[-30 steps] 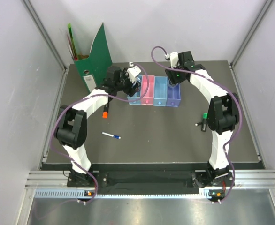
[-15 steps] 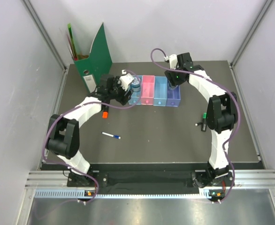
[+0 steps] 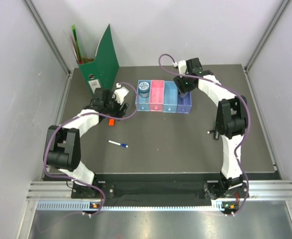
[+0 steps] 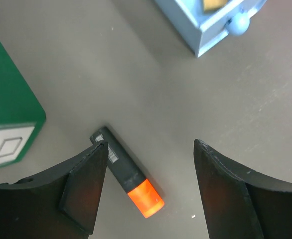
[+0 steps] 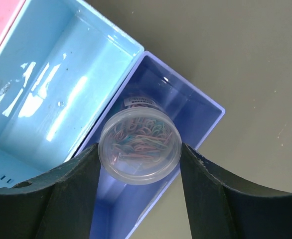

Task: Sort the stationery into containers
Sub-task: Place the stationery in the storage box, then pick up the pen from the center of the board.

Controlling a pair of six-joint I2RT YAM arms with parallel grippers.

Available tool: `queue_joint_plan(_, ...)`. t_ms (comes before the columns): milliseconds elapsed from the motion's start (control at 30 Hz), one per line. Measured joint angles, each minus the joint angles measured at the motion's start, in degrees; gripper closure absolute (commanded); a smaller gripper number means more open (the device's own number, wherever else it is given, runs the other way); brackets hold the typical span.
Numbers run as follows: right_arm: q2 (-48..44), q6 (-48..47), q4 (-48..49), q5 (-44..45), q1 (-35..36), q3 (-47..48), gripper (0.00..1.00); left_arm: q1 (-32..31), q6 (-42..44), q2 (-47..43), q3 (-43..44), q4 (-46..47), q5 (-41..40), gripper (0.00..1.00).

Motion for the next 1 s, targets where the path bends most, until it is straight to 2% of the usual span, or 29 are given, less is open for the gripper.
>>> queue_joint_plan(133, 0.0, 0.0, 0.2, 0.0, 0.0, 0.1, 0.30, 0.8, 0.8, 0.0, -1.9, 0.2, 0.0, 0.26)
queue_joint_plan(333, 0.0, -0.1, 0.2, 0.3, 0.0, 0.7, 0.24, 1.6, 1.7, 0.0, -4.2, 0.3, 0.1, 0.27)
queue_joint_plan(700, -1.3, 0.0, -0.7, 0.7, 0.0, 0.7, 0.22, 2.6, 2.8, 0.0, -6.3, 0.8, 0.7, 0.28)
queue_joint_plan(1000, -14.1, 0.0, -1.0, 1.0, 0.2, -1.6, 0.22, 4.4, 1.5, 2.7, -6.6, 2.9, 0.6, 0.33)
